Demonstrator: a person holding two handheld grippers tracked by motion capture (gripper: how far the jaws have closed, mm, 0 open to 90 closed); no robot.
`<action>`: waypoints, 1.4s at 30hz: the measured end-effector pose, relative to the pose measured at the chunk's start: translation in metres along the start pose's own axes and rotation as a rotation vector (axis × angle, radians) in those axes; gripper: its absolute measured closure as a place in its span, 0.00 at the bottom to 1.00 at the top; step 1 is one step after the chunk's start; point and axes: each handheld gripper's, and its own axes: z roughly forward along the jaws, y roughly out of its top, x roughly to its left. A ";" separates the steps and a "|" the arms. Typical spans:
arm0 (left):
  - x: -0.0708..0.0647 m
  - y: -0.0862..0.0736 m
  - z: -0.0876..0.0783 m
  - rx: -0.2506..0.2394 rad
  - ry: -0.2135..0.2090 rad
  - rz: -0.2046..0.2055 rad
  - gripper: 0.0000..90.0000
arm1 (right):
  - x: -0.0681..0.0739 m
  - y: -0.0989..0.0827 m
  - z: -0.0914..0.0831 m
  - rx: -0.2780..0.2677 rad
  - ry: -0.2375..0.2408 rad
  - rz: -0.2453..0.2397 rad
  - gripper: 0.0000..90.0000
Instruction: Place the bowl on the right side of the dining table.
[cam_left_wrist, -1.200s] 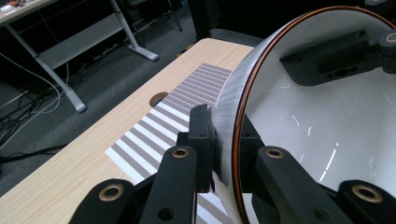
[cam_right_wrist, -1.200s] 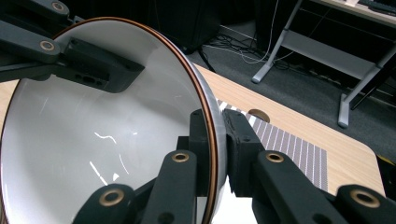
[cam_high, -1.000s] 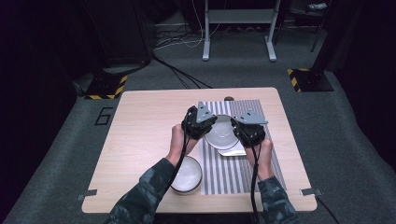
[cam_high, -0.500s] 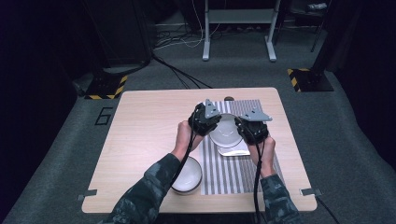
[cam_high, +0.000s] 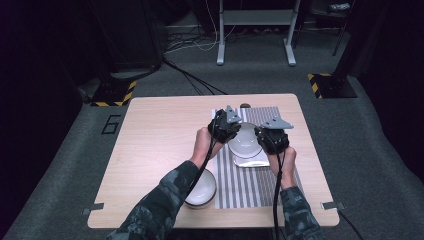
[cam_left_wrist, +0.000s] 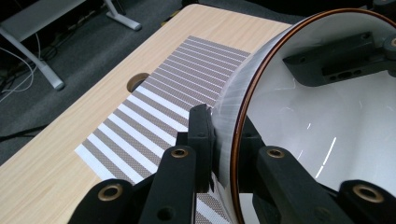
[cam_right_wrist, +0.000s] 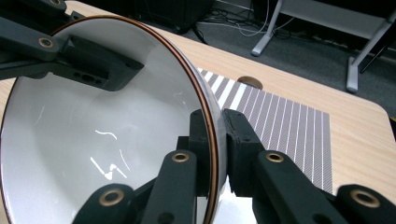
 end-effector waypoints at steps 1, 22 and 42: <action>0.000 0.000 0.003 0.001 -0.005 -0.007 0.91 | -0.001 -0.001 0.001 0.006 0.000 0.004 0.91; -0.004 0.003 0.052 0.131 -0.045 -0.006 0.90 | -0.024 -0.026 0.026 0.094 -0.007 0.081 0.91; -0.007 -0.009 0.086 0.246 -0.070 -0.013 0.90 | -0.031 -0.047 0.051 0.188 0.009 0.110 0.91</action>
